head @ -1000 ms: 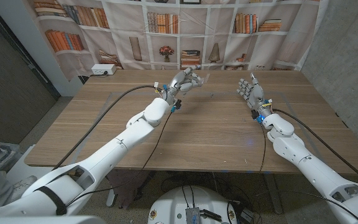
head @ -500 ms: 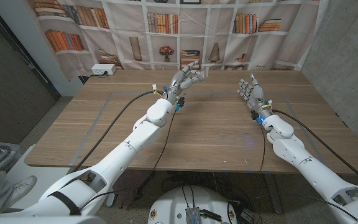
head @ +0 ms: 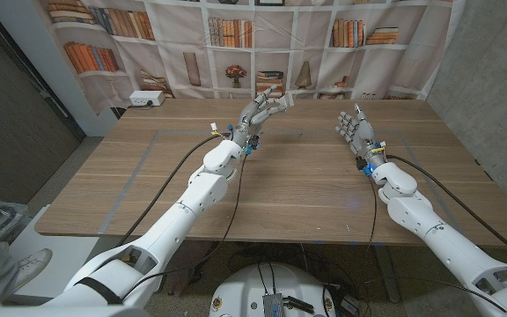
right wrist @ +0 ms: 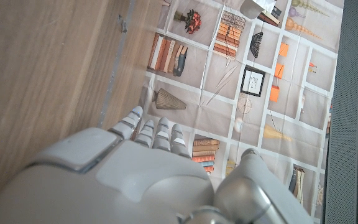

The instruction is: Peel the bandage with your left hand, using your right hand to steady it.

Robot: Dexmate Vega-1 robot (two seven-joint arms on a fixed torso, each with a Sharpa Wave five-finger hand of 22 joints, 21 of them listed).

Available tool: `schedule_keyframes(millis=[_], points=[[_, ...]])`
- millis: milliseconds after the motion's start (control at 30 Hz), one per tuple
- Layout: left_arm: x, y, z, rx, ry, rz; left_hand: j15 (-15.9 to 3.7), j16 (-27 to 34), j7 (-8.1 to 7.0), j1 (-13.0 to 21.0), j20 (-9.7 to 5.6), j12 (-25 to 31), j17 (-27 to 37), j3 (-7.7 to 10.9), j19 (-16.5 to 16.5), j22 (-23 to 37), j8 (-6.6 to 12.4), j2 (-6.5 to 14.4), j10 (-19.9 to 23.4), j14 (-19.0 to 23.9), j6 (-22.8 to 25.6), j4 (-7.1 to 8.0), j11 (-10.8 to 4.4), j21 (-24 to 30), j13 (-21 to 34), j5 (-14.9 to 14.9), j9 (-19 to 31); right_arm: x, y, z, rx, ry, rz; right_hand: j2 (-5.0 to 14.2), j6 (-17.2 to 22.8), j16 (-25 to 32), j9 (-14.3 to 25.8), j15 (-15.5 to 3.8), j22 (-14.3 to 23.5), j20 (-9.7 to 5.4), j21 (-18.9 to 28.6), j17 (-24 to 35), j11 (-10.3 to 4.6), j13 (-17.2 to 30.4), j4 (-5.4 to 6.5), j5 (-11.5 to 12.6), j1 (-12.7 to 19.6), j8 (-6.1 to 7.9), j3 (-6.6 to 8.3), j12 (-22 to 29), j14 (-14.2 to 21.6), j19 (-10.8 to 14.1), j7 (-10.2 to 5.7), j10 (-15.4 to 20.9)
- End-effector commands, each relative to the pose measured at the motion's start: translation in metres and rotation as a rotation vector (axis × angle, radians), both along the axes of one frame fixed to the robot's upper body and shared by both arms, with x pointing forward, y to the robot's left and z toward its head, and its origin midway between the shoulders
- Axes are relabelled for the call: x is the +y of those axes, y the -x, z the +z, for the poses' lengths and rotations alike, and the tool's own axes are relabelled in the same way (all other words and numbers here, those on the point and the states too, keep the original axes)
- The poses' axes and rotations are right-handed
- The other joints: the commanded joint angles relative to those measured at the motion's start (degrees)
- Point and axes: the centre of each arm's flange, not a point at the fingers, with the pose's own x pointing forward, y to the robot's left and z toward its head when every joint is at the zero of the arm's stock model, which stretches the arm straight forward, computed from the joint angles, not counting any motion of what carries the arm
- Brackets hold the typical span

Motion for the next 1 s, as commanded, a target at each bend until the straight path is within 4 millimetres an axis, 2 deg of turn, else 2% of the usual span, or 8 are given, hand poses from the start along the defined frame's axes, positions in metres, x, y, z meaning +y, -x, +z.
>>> schedule_keyframes(millis=[33,200,300,667,1000], points=[[0.006,-0.004,-0.004,0.062,0.108,-0.163,-6.13,-0.42,0.09,0.28,-0.35,-0.15,0.02,-0.24,0.04,0.12,-0.32,0.35,0.49,0.64,-0.48,0.0,-0.02,0.41,-0.22,0.4,0.17,0.0,0.004,0.002,0.004,0.03,-0.021,0.36,0.04,0.16,0.18,0.0,0.18,0.2,0.01,0.1,-0.67,0.11,-0.41,0.06,0.2,0.01,-0.01,0.12,-0.19,0.02,-0.51,-0.1],[-0.001,-0.008,-0.003,0.072,0.069,-0.215,-6.13,-0.59,0.11,0.33,-0.27,-0.22,-0.06,-0.33,-0.09,0.15,-0.57,0.44,0.46,0.77,-1.05,0.05,-0.02,0.53,-0.47,0.41,0.23,0.0,0.005,0.002,0.004,0.033,-0.018,0.21,-0.02,0.16,0.18,0.03,0.18,0.37,-0.12,0.11,-0.81,0.12,-0.48,0.04,0.19,-0.01,-0.1,0.08,-0.21,-0.25,-0.81,-0.22],[-0.001,-0.004,-0.002,0.084,0.089,-0.184,-6.12,-0.59,0.2,0.35,-0.19,-0.25,0.0,-0.38,-0.14,0.16,-0.56,0.44,0.45,0.86,-1.01,0.05,-0.02,0.58,-0.57,0.41,0.25,-0.001,0.005,0.003,0.003,0.039,-0.023,0.14,-0.11,0.15,0.18,0.04,0.18,0.37,-0.16,0.11,-0.63,0.12,-0.54,0.03,0.22,-0.04,-0.13,0.03,-0.24,-0.34,-0.83,-0.35],[-0.008,-0.014,-0.006,0.14,0.19,-0.431,-6.14,-1.21,-0.01,0.53,0.01,-0.27,-0.58,-0.45,-0.21,0.18,-0.48,0.76,0.57,1.02,-0.69,0.13,-0.01,0.85,-0.99,0.52,0.34,-0.001,0.005,0.004,0.009,0.041,-0.028,0.02,-0.23,0.17,0.18,-0.13,0.18,0.38,-0.19,0.11,-0.88,0.14,-0.68,0.02,0.28,-0.07,-0.2,0.04,-0.23,-0.36,-0.92,-0.39],[-0.012,-0.017,-0.007,0.127,0.193,-0.514,-6.13,-1.37,-0.23,0.59,0.32,-0.32,-0.59,-0.67,-0.54,0.23,-0.82,0.69,0.5,1.3,-1.51,0.14,-0.01,1.0,-1.34,0.52,0.42,-0.001,0.006,0.001,0.012,0.044,-0.039,0.03,-0.18,0.16,0.19,-0.2,0.18,0.42,-0.21,0.11,-0.85,0.14,-0.76,0.03,0.34,-0.03,-0.21,0.05,-0.27,-0.4,-0.97,-0.39]])
